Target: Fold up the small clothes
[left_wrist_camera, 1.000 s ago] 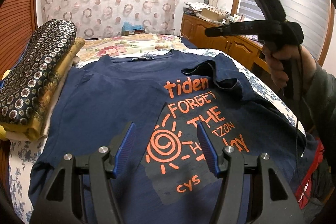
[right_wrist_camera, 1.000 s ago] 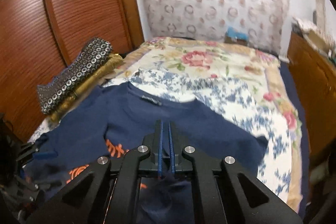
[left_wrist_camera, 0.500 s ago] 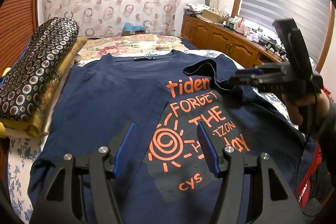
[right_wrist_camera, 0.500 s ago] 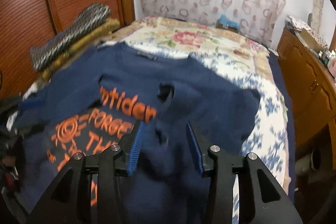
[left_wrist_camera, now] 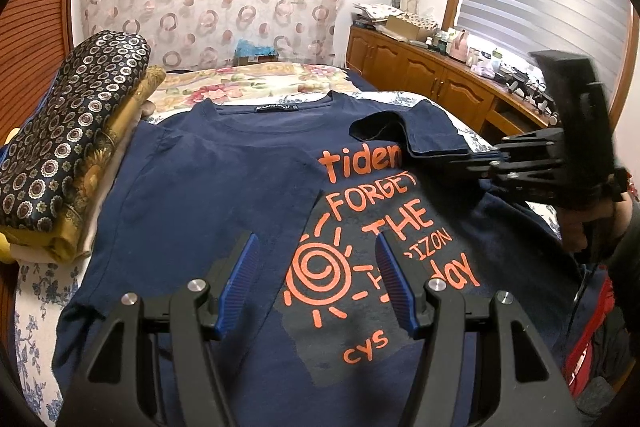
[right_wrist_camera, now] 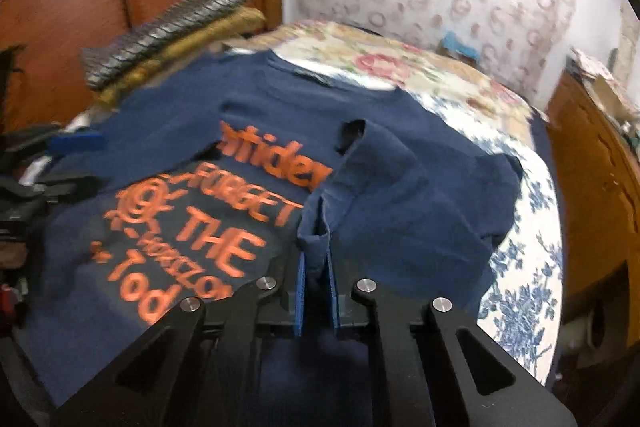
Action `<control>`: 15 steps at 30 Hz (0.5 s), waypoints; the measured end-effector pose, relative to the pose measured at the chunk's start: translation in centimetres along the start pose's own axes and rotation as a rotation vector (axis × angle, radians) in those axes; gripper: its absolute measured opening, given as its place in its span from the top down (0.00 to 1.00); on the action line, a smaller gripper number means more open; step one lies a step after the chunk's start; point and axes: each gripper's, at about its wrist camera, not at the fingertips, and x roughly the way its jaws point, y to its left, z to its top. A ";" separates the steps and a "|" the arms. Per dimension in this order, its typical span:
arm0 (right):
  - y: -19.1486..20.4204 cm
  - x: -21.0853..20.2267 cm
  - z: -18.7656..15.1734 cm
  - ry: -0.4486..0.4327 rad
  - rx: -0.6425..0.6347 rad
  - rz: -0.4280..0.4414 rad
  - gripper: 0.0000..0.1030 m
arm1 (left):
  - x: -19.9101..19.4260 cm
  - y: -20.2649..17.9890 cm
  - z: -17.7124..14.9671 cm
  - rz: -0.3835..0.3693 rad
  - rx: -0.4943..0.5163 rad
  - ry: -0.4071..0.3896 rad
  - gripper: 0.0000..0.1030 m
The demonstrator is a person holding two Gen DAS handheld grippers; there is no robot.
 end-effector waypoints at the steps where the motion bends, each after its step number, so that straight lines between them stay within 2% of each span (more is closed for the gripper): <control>1: 0.1 -0.6 0.0 -0.008 -0.004 0.012 0.94 | -0.1 0.0 0.0 0.000 0.000 -0.002 0.41; 6: 0.7 -1.9 -1.1 0.015 -0.024 0.034 0.94 | -0.4 0.5 0.1 0.001 -0.008 -0.009 0.41; 8: 0.8 -1.8 -1.8 0.040 -0.033 0.048 0.87 | -0.4 0.6 0.1 0.004 -0.012 -0.010 0.41; 11: 0.8 -1.6 -2.5 0.058 -0.019 0.051 0.69 | -0.6 1.1 0.1 0.015 -0.016 -0.012 0.41; 15: 0.5 -2.3 -2.5 0.028 0.001 0.045 0.63 | -1.1 2.1 0.3 0.038 -0.028 -0.022 0.41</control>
